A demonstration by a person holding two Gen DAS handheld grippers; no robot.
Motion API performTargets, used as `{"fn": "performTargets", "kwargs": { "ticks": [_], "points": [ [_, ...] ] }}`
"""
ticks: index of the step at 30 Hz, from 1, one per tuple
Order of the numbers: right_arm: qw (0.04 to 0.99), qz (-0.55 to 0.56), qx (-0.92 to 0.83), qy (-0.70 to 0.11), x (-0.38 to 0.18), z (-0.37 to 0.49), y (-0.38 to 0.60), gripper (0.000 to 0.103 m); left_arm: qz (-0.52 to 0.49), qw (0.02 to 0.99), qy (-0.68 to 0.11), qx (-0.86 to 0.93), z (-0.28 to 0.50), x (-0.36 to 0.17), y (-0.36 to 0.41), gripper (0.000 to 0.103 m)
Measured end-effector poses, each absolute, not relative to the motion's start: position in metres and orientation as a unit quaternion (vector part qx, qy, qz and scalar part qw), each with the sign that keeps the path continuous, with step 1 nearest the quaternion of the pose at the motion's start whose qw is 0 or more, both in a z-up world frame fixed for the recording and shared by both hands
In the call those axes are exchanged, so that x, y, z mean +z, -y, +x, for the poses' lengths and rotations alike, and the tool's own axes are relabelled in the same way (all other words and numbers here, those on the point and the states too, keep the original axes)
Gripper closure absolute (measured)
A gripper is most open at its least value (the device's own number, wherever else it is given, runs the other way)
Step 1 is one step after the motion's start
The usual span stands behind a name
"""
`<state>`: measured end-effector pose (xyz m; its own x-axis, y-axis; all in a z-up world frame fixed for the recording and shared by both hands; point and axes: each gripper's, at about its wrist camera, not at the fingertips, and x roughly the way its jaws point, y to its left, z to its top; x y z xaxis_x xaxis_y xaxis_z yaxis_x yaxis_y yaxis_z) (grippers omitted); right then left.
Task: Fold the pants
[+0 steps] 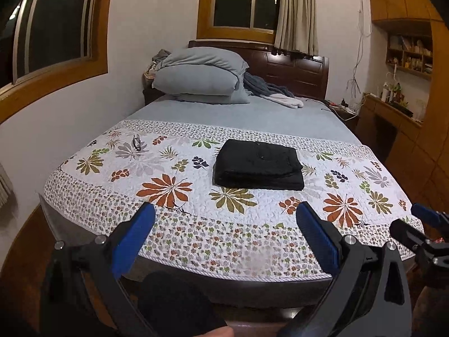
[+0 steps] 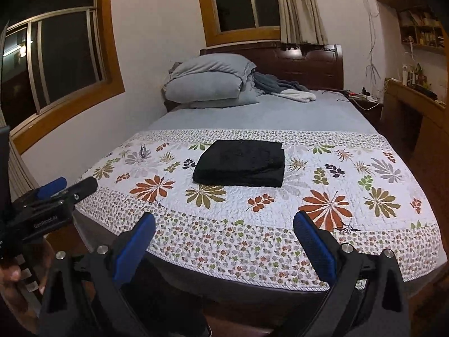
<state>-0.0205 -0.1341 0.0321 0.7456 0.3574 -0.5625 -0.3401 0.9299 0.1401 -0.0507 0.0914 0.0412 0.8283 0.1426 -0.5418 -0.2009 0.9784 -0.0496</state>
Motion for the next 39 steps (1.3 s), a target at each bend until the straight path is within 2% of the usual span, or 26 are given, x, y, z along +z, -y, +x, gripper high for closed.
{"fn": "performTargets", "kwargs": {
  "ticks": [15, 39],
  "points": [
    [0.921, 0.027, 0.191, -0.337, 0.005, 0.012, 0.128, 0.004, -0.050, 0.949, -0.301, 0.079, -0.020, 0.025, -0.094, 0.003],
    [0.923, 0.035, 0.190, -0.333, 0.004, 0.012, 0.134, 0.004, -0.036, 0.953, -0.289, 0.082, -0.022, 0.025, -0.083, 0.003]
  ]
}}
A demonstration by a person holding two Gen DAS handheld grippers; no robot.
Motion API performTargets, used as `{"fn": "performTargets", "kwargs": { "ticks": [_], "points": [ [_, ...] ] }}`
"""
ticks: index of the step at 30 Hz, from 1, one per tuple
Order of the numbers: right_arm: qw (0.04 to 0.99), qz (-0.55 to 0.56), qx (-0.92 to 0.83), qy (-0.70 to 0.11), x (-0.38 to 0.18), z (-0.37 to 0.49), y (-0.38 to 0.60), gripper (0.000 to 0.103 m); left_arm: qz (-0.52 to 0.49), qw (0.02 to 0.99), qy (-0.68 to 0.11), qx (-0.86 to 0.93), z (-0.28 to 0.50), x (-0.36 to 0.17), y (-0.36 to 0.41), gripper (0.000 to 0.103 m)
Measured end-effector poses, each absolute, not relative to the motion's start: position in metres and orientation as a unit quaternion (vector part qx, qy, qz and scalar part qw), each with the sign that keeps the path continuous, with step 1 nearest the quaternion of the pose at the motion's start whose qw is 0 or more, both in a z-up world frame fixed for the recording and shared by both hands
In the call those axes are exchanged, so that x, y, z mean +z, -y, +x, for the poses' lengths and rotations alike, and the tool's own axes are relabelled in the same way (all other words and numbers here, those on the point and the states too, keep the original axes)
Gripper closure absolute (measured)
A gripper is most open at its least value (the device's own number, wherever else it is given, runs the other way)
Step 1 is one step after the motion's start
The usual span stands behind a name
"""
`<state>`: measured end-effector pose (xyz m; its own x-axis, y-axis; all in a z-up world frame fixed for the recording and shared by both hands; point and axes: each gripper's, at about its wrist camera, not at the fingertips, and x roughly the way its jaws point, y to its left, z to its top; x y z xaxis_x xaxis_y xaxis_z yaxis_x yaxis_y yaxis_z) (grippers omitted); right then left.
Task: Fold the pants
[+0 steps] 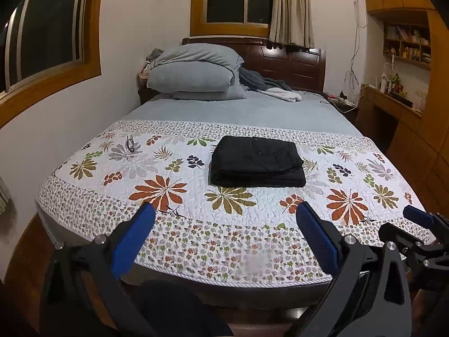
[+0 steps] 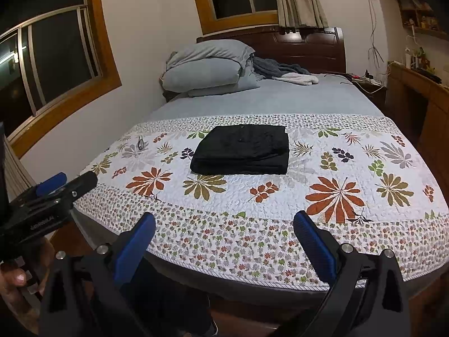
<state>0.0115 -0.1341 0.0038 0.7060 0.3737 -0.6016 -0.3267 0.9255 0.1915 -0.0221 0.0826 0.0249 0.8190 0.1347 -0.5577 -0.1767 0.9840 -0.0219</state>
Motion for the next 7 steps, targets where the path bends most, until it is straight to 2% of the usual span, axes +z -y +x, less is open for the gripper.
{"fn": "performTargets", "kwargs": {
  "ticks": [7],
  "points": [
    [0.924, 0.034, 0.190, -0.330, 0.0061, 0.0113, 0.1338, 0.004, -0.040, 0.951, -0.294, 0.083, -0.0228, 0.0250, -0.0844, 0.003]
  ]
}}
